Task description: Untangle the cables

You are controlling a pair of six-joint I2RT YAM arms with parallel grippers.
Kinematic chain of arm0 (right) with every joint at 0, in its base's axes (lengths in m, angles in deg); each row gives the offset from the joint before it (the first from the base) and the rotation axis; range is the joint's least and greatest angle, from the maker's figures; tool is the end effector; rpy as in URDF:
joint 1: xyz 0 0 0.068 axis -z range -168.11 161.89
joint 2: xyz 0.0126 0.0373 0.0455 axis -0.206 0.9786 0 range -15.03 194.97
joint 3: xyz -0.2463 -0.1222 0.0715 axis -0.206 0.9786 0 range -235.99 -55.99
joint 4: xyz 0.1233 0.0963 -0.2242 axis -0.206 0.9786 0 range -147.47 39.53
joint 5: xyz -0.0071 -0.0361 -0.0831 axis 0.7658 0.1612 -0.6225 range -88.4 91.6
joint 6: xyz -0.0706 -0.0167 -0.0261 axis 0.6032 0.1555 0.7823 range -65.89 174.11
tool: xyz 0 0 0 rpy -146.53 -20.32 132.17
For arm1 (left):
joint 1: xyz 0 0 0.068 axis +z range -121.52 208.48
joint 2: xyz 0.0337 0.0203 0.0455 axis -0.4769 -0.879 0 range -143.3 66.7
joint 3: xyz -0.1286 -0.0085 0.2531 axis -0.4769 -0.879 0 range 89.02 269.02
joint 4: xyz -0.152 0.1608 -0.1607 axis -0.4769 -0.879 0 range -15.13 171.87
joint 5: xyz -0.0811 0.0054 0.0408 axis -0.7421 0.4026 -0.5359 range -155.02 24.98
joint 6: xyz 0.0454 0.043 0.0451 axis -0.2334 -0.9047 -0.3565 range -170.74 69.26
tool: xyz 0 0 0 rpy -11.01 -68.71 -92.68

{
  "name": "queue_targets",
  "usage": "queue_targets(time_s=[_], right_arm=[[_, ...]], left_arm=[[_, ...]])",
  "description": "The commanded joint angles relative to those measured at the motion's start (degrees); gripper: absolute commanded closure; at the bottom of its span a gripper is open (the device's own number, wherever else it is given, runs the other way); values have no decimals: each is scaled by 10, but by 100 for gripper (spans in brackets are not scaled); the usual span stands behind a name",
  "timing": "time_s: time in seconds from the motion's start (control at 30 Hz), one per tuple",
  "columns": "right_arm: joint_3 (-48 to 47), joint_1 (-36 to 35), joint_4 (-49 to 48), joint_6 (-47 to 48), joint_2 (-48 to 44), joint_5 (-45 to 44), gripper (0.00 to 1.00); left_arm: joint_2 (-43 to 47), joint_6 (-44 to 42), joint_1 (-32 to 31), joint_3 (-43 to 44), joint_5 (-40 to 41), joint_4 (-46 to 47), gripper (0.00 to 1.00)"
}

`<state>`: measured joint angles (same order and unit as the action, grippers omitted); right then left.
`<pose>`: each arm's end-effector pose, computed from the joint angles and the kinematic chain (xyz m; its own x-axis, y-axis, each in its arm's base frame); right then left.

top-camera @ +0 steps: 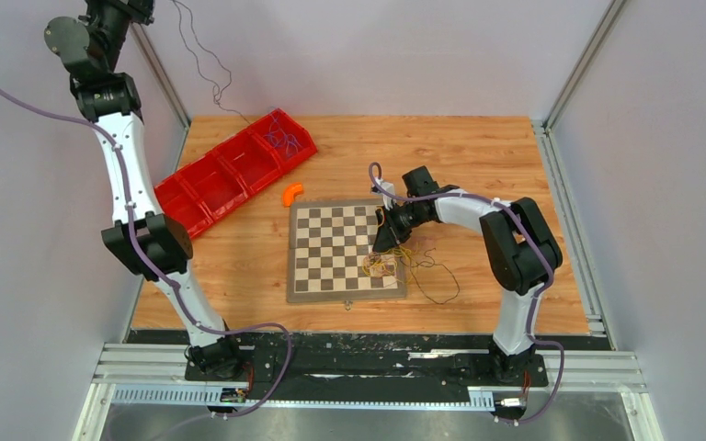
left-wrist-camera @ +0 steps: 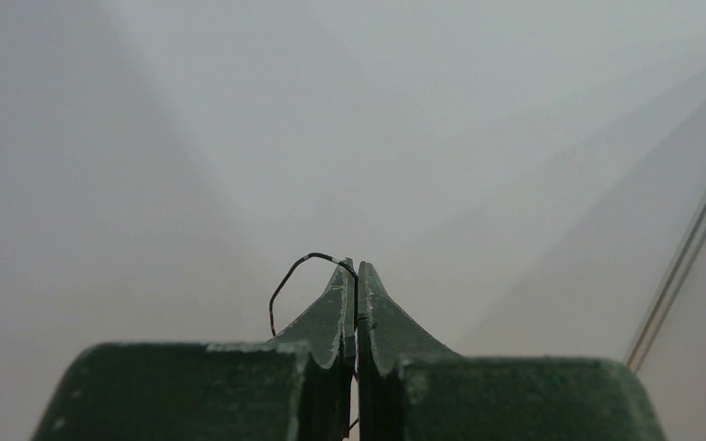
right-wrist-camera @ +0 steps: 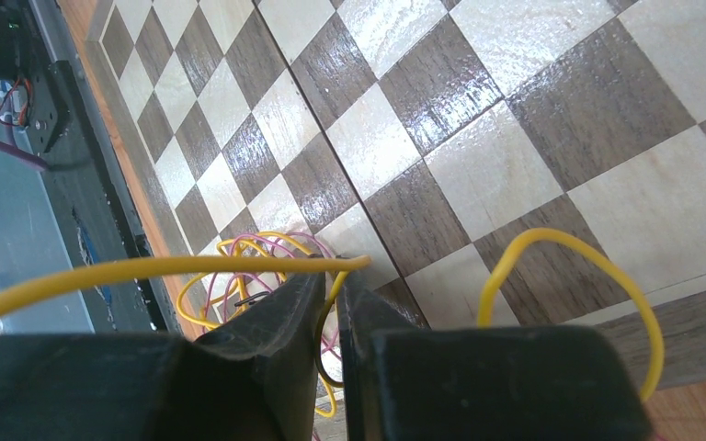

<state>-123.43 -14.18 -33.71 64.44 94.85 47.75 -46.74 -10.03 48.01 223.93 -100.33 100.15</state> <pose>0.3318 0.2150 0.1337 -0.7072 -0.4843 -0.5152 -0.7040 0.4144 0.5768 0.4326 0.1133 0.5980 0.3615 -0.4366 -0.8238 0.5036 0.8350 -0.2216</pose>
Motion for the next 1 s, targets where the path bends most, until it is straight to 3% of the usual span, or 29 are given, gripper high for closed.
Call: queue_targets(time_s=[0.0,0.27,0.73,0.97], right_arm=[[-1,0,15,9,29,-31,84],[-4,0,16,9,32,-26,84],[-9,0,15,4,42,-18,84],[-1,0,15,4,36,-17,84]], left_arm=[[36,-39,-19,22,49,42,100],[13,-77,-26,-6,75,91,100],[105,-59,-22,-318,25,196,100],[143,-78,-3,-374,33,177,100]])
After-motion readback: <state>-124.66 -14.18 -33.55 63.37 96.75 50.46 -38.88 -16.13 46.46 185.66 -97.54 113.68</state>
